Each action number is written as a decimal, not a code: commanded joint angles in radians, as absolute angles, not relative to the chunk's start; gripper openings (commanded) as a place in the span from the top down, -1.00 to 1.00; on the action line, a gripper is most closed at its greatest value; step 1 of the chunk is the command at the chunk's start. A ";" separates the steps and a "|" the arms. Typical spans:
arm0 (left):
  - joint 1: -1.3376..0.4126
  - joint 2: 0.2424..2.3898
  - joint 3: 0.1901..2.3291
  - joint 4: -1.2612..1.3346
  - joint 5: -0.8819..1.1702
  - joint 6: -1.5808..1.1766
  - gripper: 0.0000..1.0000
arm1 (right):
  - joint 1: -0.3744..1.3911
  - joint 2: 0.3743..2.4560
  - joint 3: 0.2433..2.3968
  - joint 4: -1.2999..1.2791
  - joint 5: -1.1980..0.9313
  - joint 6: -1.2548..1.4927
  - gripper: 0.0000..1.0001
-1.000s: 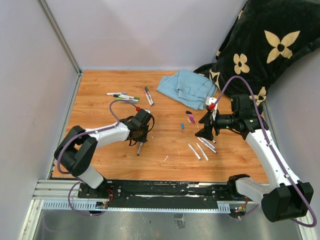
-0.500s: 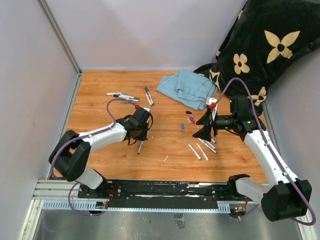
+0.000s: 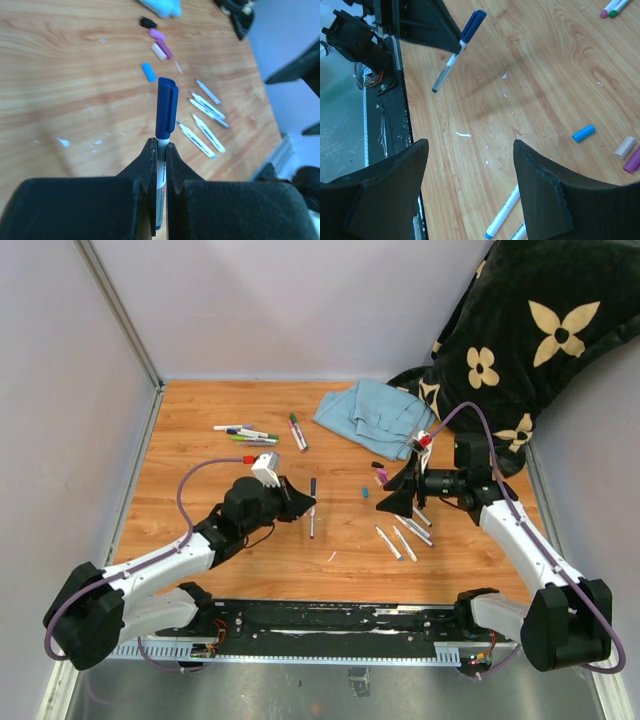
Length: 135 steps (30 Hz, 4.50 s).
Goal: Open the pen caps
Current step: Pick up the pen from the center of the board, then open the pen cap from the pen.
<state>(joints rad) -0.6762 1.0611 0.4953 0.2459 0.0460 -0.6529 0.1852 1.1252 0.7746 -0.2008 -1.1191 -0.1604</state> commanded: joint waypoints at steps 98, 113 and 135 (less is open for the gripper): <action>-1.003 1.246 0.492 0.863 -0.447 -0.959 -0.50 | 0.363 1.181 0.894 -0.458 -0.852 -0.420 0.98; -1.043 1.478 0.710 0.722 -0.453 -0.969 0.09 | 0.374 1.178 0.891 -0.449 -0.833 -0.412 0.99; -0.765 1.255 0.736 0.580 -0.572 -1.020 0.99 | 0.421 1.257 0.902 -0.481 -0.851 -0.409 0.99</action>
